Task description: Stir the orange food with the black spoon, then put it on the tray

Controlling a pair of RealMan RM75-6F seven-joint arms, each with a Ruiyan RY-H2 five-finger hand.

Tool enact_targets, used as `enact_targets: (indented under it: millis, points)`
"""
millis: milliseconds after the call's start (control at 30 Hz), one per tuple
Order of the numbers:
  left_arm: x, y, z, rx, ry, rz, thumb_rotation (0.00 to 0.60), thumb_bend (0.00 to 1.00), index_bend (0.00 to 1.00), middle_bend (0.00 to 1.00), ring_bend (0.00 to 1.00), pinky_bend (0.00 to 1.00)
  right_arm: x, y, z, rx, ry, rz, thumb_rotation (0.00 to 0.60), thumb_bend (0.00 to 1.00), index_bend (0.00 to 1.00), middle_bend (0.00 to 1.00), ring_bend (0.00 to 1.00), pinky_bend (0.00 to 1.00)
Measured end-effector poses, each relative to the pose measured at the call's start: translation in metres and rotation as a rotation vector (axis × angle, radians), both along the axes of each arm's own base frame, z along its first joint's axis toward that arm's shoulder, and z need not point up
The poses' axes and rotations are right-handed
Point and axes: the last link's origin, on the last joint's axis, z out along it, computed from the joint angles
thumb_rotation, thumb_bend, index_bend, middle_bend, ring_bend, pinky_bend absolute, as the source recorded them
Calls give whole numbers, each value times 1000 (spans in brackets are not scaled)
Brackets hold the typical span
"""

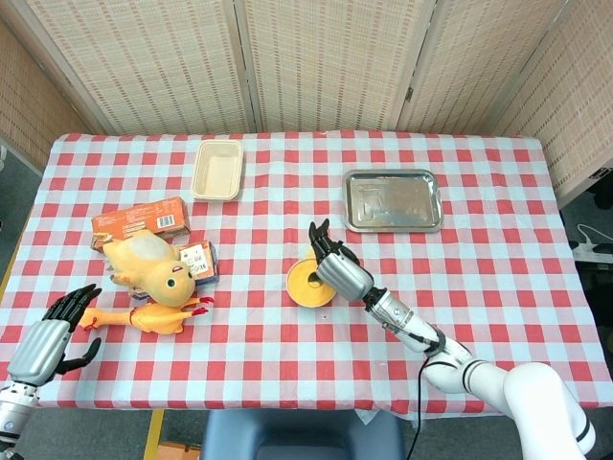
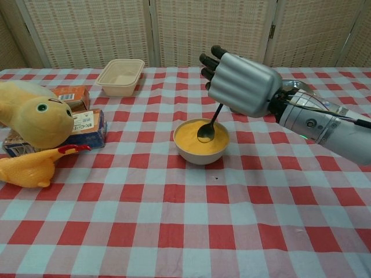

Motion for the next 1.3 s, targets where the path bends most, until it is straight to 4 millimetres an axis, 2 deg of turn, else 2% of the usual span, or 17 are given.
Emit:
enact_targets:
  millis: [467, 867, 1067, 1300]
  points:
    - [1, -1, -1, -4, 2, -5, 600, 447, 0, 0, 0, 90, 5, -2, 17, 7, -163, 0, 600, 369, 989, 305, 127, 261]
    - [1, 1, -2, -4, 3, -2, 600, 447, 0, 0, 0, 90, 8, -16, 5, -12, -110, 7, 600, 369, 989, 305, 127, 263]
    - [1, 1, -3, -11, -3, -2, 600, 446, 0, 0, 0, 90, 6, -15, -3, 14, -100, 15, 600, 369, 989, 305, 127, 264]
    - [0, 1, -4, -11, -2, -1, 600, 448, 0, 0, 0, 90, 3, -8, -1, 33, -109, 39, 600, 368, 990, 305, 127, 264]
